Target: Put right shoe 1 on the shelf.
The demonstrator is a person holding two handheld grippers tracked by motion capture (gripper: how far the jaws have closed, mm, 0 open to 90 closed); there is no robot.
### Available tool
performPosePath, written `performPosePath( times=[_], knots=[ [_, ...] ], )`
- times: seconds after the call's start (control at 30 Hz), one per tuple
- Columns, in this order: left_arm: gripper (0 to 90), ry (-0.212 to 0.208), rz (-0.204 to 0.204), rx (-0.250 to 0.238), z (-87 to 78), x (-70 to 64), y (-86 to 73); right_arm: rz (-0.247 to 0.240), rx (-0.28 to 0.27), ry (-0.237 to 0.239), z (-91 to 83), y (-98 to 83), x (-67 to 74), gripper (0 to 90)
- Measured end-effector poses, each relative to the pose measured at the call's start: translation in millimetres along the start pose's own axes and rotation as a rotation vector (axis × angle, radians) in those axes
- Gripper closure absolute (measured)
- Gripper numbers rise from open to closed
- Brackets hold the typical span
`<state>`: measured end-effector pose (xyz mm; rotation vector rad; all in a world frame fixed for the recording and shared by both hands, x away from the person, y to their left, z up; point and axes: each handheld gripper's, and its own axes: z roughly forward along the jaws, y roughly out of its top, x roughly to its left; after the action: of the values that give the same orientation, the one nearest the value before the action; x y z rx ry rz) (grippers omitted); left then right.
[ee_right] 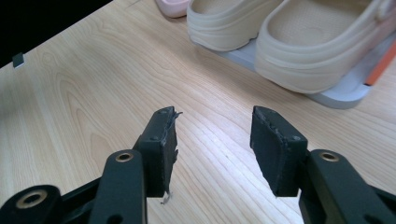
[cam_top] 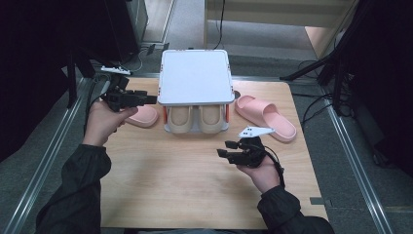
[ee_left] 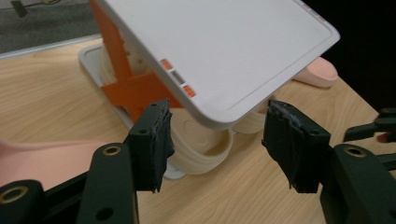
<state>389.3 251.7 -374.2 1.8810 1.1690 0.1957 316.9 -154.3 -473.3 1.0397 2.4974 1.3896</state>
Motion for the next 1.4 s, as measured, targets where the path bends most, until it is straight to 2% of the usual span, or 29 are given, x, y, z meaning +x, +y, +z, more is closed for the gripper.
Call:
performPosePath(
  times=[0.1,0.23,0.5,0.6,0.67,0.73,0.83,1.0,1.23,1.4],
  knots=[
    [43.4,0.01,-0.013,-0.01,-2.0,6.5,-6.5,-0.009,-0.005,-0.003,-7.6,-1.7,-3.2,50.9],
    [49.5,0.024,-0.022,-0.009,-4.1,12.3,-14.5,0.008,-0.019,0.001,-16.2,-2.9,-9.0,50.3],
    [57.3,0.046,-0.019,-0.017,-5.3,27.5,-29.9,0.012,-0.005,-0.007,-18.4,-2.4,-17.0,49.8],
    [58.9,0.056,-0.038,-0.02,-3.9,34.7,-35.1,0.012,0.003,-0.002,-16.7,-1.9,-16.1,49.8],
    [58.8,0.065,-0.068,0.009,-1.6,40.2,-37.6,0.003,0.007,-0.001,-14.6,-1.6,-15.3,49.8],
    [65.9,0.077,-0.066,-0.01,0.6,45.3,-42.4,-0.001,0.013,0.001,-12.9,-1.5,-14.5,49.8],
    [78.8,0.107,-0.068,-0.013,3.8,52.5,-47.8,-0.002,0.018,0.002,-12.2,-1.5,-13.4,49.6],
    [89.2,0.138,-0.096,-0.026,5.9,65.5,-53.2,0.002,0.015,0.0,-12.9,-3.5,-10.9,49.1],
    [89.4,0.143,-0.134,0.012,23.3,81.5,-57.1,0.008,0.012,-0.018,-19.6,-9.7,-9.8,49.0],
    [89.3,0.147,-0.15,0.037,36.8,92.9,-57.7,0.03,0.005,-0.035,-26.6,-16.2,-8.9,48.7]
  ],
)
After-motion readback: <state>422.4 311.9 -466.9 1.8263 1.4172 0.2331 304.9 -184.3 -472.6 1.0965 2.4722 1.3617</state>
